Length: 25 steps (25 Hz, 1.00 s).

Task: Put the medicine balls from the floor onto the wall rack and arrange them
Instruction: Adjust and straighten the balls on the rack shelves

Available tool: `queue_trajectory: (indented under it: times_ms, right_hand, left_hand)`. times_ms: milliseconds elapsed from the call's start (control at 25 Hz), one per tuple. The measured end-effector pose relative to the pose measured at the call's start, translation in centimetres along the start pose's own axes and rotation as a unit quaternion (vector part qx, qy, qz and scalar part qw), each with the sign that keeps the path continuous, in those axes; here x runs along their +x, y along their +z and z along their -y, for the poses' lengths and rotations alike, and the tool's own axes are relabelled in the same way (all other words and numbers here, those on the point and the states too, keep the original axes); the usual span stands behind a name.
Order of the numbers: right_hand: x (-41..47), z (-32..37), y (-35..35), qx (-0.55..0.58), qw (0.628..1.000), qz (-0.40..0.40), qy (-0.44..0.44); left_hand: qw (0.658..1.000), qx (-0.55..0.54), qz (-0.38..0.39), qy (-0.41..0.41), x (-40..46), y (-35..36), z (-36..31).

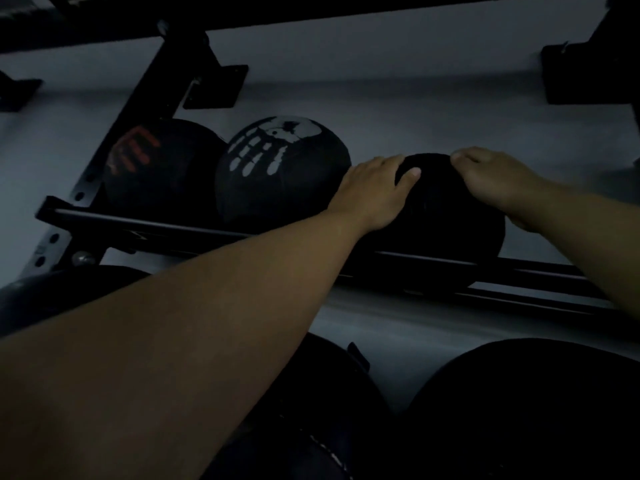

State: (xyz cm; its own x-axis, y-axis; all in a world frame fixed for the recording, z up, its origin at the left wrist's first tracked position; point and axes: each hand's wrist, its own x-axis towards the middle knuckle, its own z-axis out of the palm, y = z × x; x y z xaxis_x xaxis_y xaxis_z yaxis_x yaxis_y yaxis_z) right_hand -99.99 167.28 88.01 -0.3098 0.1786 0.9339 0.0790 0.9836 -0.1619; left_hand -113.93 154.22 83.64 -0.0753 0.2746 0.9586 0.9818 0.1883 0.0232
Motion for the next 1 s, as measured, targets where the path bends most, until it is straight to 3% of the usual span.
queue_trajectory:
  times_ms: [80,280,560,720,1000]
  right_hand:
    - [-0.3,1.9,0.2,-0.036,0.999,0.002,-0.029]
    - [-0.6,8.9,4.1,-0.082,0.996,0.006,-0.043]
    - [-0.8,18.6,13.6,-0.021,0.999,-0.002,-0.041]
    - [-1.2,19.0,15.4,-0.074,0.997,-0.013,-0.017]
    - [-2.0,18.1,16.6,-0.073,0.997,-0.032,-0.021]
  left_hand:
    - [0.998,0.065,0.0,0.011,0.3,-1.7,0.8]
    - [0.989,0.117,-0.084,-0.015,-0.3,-8.3,7.2]
    - [0.998,0.031,-0.007,-0.051,-3.4,-15.4,18.7]
    - [0.999,-0.036,0.011,-0.036,-4.0,-13.8,19.4]
    - [0.999,-0.026,0.023,-0.011,-4.6,-14.0,20.5]
